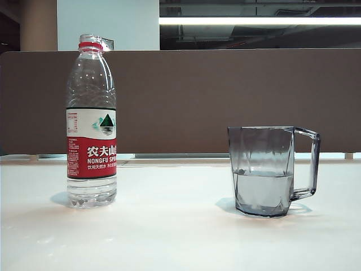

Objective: Pick up the mineral water bottle with the left hand on the table and pour water into the mug until it's half full.

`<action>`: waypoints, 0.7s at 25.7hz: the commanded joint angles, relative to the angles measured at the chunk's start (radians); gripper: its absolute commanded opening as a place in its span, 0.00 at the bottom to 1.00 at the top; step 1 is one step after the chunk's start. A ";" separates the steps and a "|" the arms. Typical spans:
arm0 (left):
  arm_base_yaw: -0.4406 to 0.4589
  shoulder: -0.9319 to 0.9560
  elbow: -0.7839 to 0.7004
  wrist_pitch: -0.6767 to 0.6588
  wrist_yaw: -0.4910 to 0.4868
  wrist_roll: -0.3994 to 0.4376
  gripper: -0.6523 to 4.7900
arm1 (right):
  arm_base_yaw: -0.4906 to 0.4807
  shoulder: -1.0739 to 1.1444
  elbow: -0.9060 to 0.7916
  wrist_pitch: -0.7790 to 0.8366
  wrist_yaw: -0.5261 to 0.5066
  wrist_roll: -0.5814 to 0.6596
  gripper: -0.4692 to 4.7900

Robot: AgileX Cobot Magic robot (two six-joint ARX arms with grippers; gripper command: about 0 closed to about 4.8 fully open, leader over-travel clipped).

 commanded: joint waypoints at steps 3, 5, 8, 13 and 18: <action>-0.002 0.000 0.002 0.011 0.003 0.001 0.11 | -0.032 -0.053 -0.049 0.058 -0.002 0.000 0.09; -0.002 0.000 0.002 0.011 0.004 0.001 0.11 | -0.027 -0.053 -0.060 0.068 -0.005 0.000 0.09; -0.002 0.000 0.002 0.011 0.003 0.000 0.11 | -0.028 -0.053 -0.066 0.049 -0.055 0.000 0.09; -0.002 0.000 0.002 0.011 0.004 0.000 0.11 | -0.027 -0.053 -0.068 0.030 -0.162 0.000 0.09; -0.002 0.000 0.002 0.011 0.003 0.001 0.11 | -0.019 -0.053 -0.068 0.030 -0.069 0.001 0.09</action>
